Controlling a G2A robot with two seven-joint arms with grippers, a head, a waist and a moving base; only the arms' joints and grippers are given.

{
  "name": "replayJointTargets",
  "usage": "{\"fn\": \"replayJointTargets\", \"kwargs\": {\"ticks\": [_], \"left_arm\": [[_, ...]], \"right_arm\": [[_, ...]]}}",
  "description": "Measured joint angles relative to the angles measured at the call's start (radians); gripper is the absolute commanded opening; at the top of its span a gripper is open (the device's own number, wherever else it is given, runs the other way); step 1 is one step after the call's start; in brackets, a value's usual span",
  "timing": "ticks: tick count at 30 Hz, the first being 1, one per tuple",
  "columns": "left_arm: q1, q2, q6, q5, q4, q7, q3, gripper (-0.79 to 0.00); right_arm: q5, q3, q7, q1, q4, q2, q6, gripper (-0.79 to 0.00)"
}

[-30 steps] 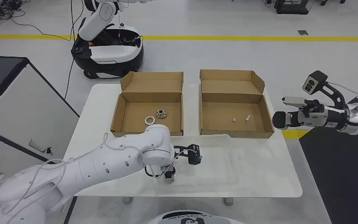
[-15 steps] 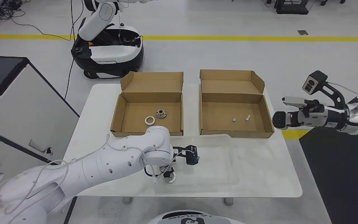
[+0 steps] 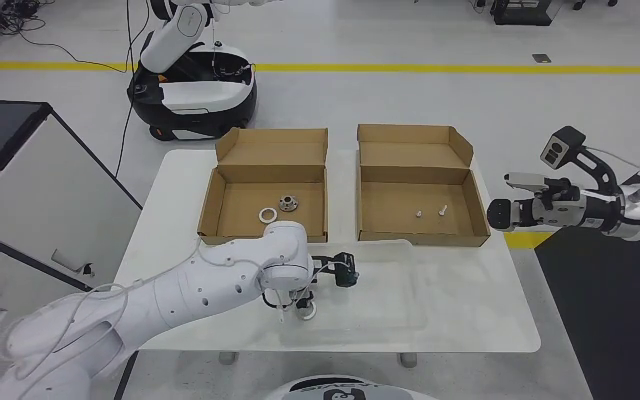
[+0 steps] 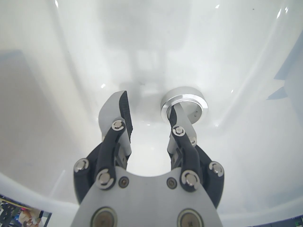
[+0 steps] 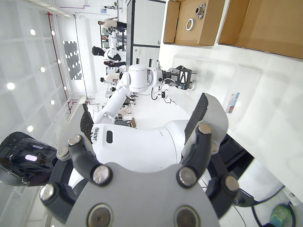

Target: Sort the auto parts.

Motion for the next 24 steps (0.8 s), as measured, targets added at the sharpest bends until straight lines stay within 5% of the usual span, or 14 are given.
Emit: {"fn": "replayJointTargets", "kwargs": {"ticks": [24], "left_arm": [[-0.02,-0.011,0.013,-0.062,-0.014,-0.04,0.006,-0.508]], "right_arm": [[0.0,0.0,0.0,0.0,0.0,0.0,0.0,0.0]]}}
